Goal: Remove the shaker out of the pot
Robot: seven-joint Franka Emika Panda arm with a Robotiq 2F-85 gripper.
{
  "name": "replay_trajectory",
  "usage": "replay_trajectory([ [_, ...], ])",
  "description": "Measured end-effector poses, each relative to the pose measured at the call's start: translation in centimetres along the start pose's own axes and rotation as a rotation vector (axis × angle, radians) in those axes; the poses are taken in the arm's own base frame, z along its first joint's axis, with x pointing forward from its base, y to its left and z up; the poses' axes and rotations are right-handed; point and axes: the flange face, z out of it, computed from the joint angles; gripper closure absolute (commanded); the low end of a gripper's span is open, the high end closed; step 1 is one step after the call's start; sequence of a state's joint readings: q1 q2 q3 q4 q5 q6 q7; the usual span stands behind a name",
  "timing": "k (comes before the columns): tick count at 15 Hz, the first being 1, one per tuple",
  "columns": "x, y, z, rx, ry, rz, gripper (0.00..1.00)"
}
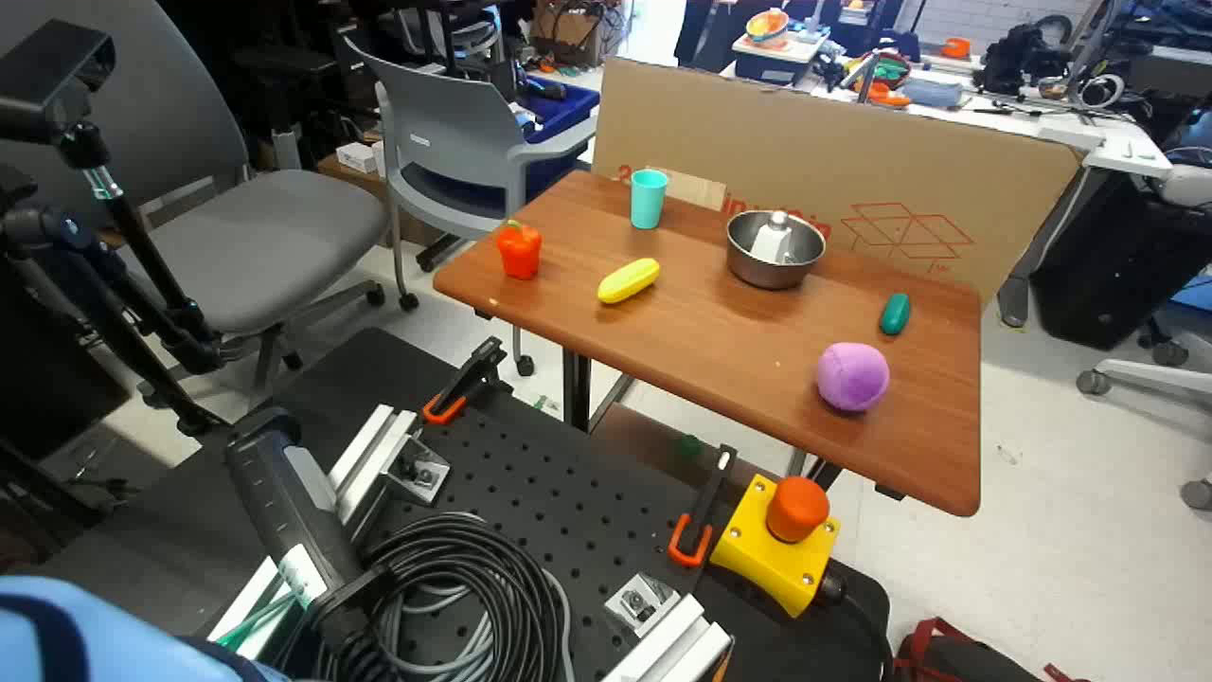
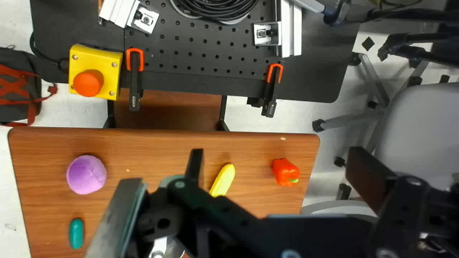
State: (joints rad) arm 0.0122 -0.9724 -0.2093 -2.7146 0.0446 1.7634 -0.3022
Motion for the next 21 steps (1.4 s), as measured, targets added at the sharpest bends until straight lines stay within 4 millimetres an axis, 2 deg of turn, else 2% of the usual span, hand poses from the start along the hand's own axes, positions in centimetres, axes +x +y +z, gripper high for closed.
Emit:
replay_trajectory([
  [16,0.2,0.1,0.2,0.002,-0.003,0.019,0.00],
  [18,1.2,0.3,0.3,0.006,0.014,0.063,0.00],
  [21,4.2,1.4,0.5,-0.016,0.080,0.119,0.00],
])
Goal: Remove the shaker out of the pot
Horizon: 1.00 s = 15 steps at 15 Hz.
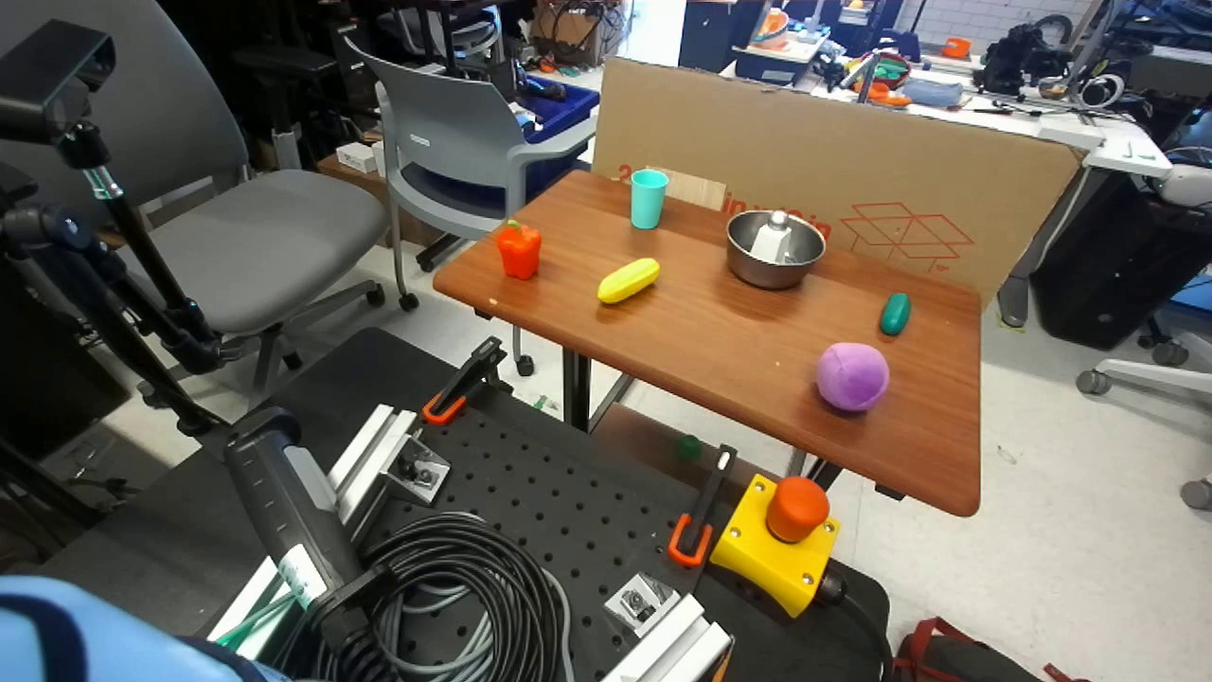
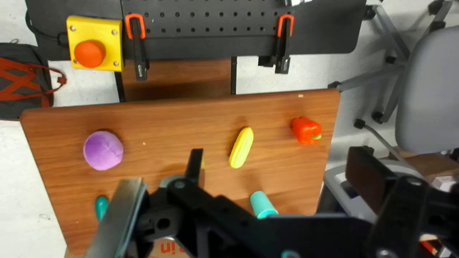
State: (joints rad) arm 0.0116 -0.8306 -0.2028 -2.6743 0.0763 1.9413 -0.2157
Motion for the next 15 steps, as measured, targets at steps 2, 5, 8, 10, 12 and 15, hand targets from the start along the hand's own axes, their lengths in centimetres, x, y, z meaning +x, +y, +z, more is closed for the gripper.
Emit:
replay_trajectory([
  [2,2.5,0.6,0.4,-0.023,0.048,0.036,0.00],
  [5,6.3,1.6,1.1,-0.056,0.102,0.092,0.00],
  [8,9.8,2.6,2.2,-0.077,0.125,0.138,0.00],
  [10,12.0,3.3,3.3,-0.081,0.119,0.170,0.00],
  [12,14.2,4.2,4.7,-0.088,0.106,0.211,0.00],
  [15,17.2,5.5,7.1,-0.108,0.076,0.270,0.00],
])
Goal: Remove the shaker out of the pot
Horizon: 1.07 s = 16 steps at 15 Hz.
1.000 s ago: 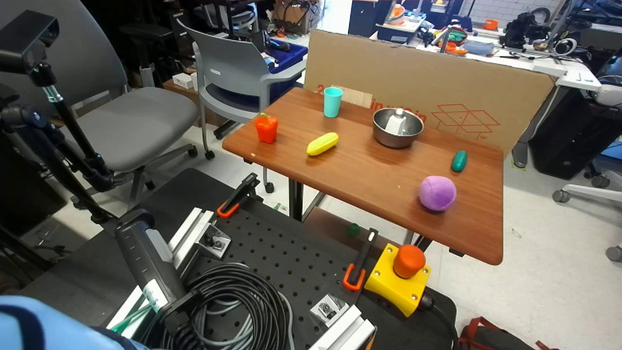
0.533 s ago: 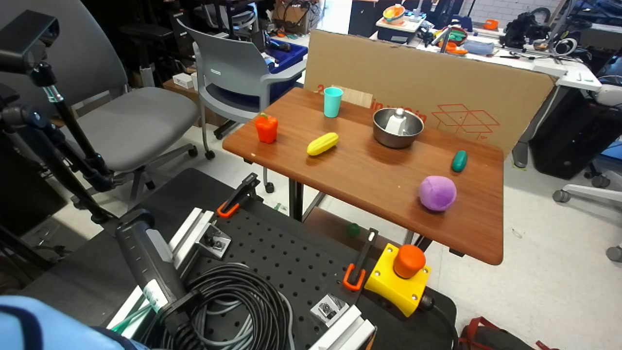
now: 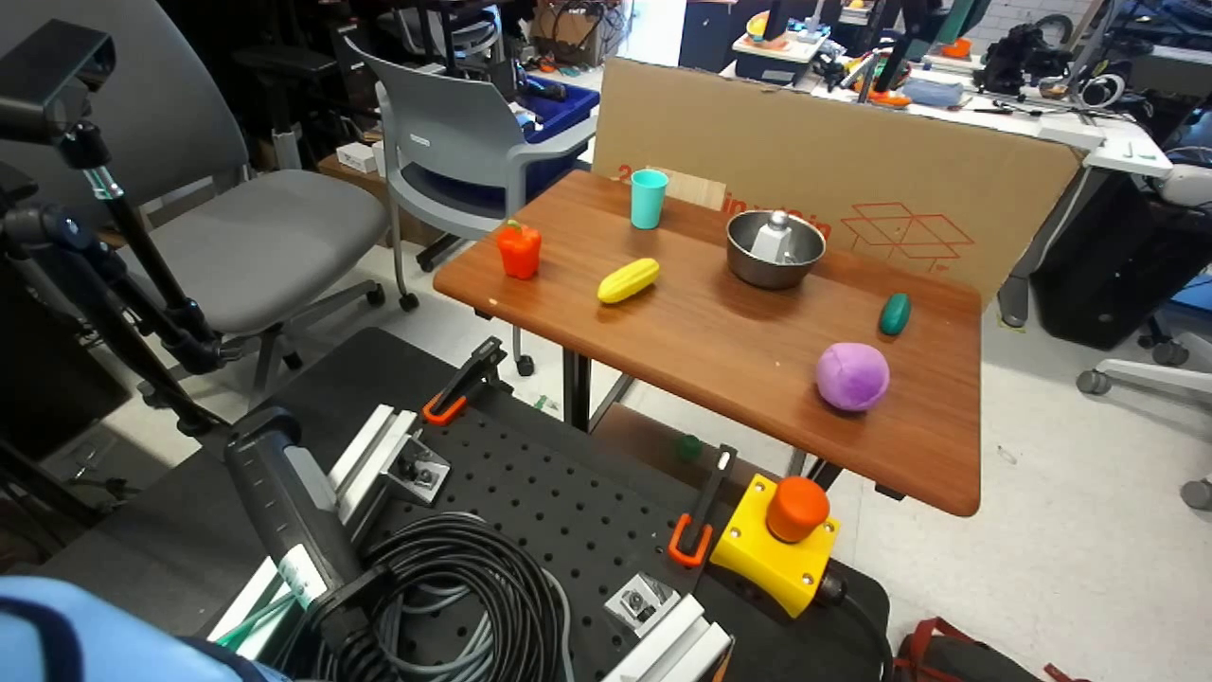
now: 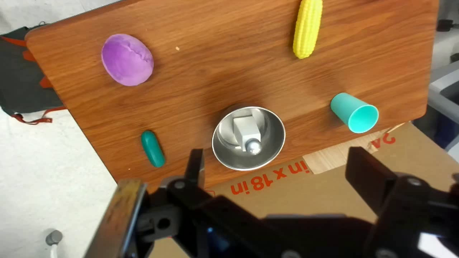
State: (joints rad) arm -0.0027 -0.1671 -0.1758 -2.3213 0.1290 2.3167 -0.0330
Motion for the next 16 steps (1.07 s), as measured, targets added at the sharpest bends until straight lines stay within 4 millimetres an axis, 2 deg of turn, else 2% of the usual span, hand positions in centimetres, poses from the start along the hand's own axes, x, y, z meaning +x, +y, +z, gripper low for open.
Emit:
replay_trajectory([
  [7,5.1,-1.0,5.3,-0.042,-0.057,0.062,0.00],
  [12,7.4,-2.2,9.0,-0.065,-0.090,0.075,0.00],
  [16,8.7,-1.9,12.1,-0.101,-0.118,0.085,0.00],
])
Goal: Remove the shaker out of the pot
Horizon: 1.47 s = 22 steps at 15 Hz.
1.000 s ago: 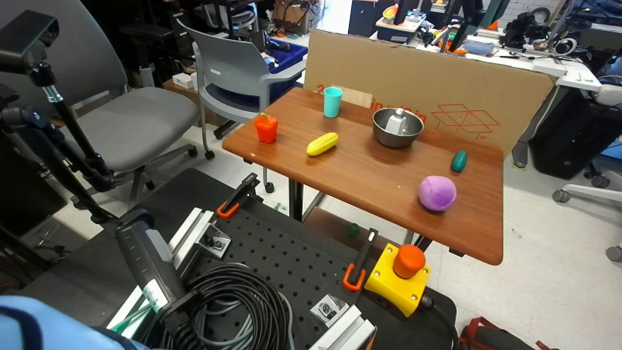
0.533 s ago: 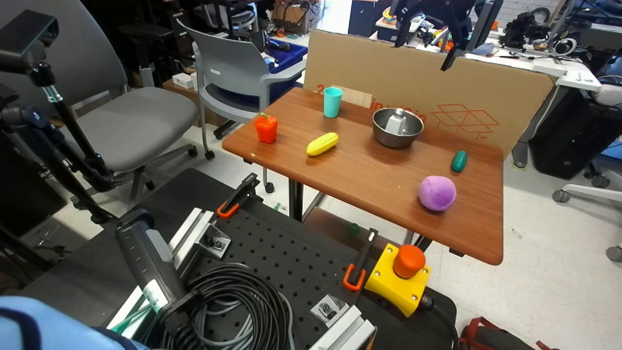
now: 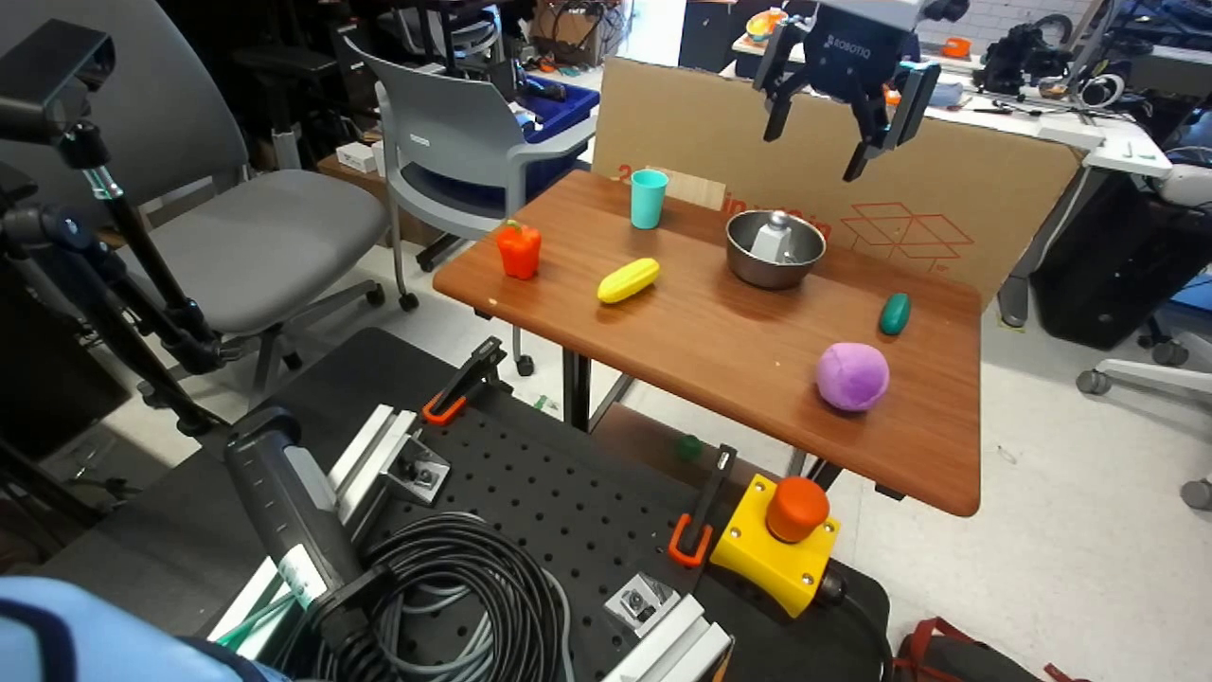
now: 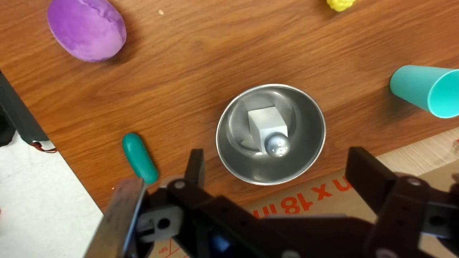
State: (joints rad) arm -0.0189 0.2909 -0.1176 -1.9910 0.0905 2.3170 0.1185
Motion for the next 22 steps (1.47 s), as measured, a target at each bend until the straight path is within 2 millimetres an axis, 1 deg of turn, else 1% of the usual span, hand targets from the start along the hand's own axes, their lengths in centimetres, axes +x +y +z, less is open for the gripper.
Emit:
replay_trajectory([
  [4,1.6,-0.1,2.9,-0.051,-0.019,0.005,0.00],
  [8,3.0,-0.4,5.2,-0.094,-0.029,0.002,0.00],
  [12,3.7,-1.3,7.2,-0.116,-0.041,-0.009,0.00],
  [15,3.9,-2.3,8.2,-0.126,-0.046,-0.027,0.00],
  [16,3.9,-2.8,8.4,-0.128,-0.047,-0.034,0.08],
  [17,3.9,-3.2,8.6,-0.129,-0.047,-0.040,0.26],
  [20,3.9,-4.3,8.9,-0.136,-0.049,-0.056,0.51],
  [22,3.9,-4.7,9.4,-0.149,-0.053,-0.064,0.66],
])
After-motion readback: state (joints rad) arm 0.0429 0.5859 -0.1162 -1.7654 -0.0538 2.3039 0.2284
